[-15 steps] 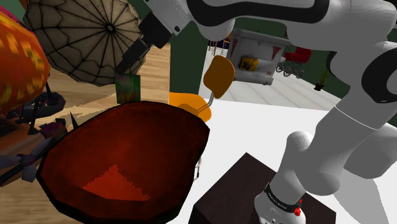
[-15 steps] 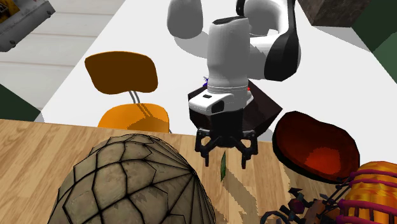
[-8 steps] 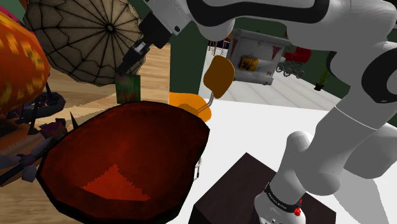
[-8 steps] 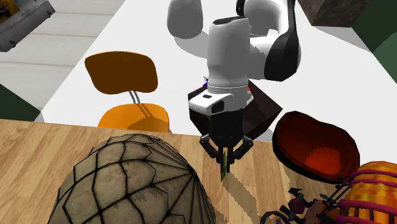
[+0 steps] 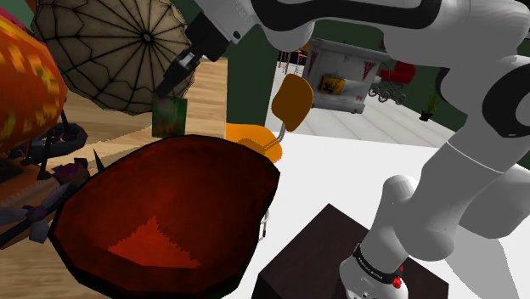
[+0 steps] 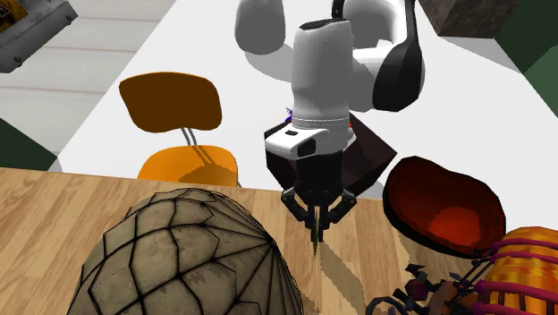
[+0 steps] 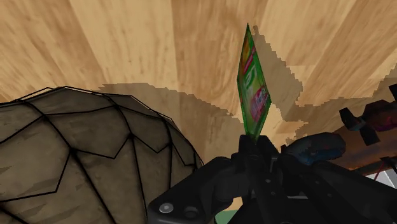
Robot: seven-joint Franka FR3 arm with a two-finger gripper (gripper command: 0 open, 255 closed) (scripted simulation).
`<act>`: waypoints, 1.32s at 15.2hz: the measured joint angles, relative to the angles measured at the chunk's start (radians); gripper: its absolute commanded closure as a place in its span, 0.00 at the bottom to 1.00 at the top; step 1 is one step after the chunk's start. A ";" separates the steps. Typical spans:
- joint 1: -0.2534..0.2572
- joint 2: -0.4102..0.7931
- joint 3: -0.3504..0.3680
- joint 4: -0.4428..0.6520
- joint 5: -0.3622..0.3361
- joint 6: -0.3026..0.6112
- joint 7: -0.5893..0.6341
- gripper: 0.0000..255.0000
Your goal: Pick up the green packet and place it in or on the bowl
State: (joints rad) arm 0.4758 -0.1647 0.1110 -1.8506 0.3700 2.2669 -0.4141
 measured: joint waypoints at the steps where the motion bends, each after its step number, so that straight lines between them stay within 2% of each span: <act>1: 0.000 0.001 0.000 0.012 -0.003 -0.011 0.005 1.00; 20: -0.010 0.074 -0.003 0.346 -0.059 -0.261 0.093 1.00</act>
State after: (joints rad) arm 0.4655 -0.0911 0.1078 -1.5049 0.3114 2.0058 -0.3210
